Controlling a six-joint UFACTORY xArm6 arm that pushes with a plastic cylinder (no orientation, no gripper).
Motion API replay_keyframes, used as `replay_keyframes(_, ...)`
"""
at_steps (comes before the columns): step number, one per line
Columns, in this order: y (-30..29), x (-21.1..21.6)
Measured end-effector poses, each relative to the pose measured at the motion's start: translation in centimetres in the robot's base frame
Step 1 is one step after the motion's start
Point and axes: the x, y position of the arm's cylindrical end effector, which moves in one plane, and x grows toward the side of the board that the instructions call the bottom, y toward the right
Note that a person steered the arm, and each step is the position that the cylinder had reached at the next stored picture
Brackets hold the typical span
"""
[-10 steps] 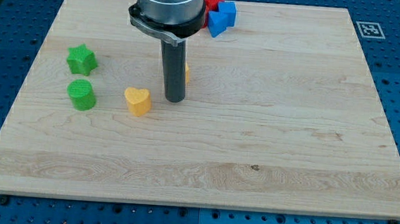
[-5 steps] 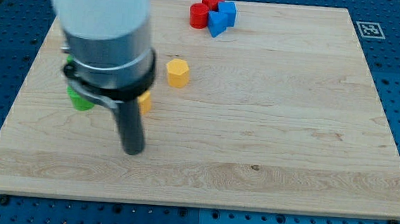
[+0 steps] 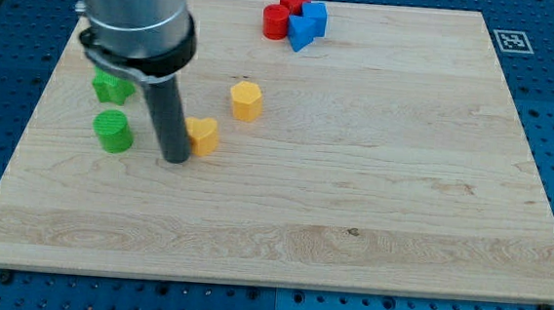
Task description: Move the yellow heart into the yellow hexagon
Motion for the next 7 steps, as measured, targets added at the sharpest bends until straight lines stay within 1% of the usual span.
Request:
replay_keyframes(1, 4.2, -0.5)
replay_keyframes(2, 5.6, -1.6)
replay_keyframes(4, 1.5, -1.8)
replay_keyframes(5, 1.6, -1.8)
replay_keyframes(6, 3.3, -1.0)
replay_keyframes(7, 0.4, 2.6)
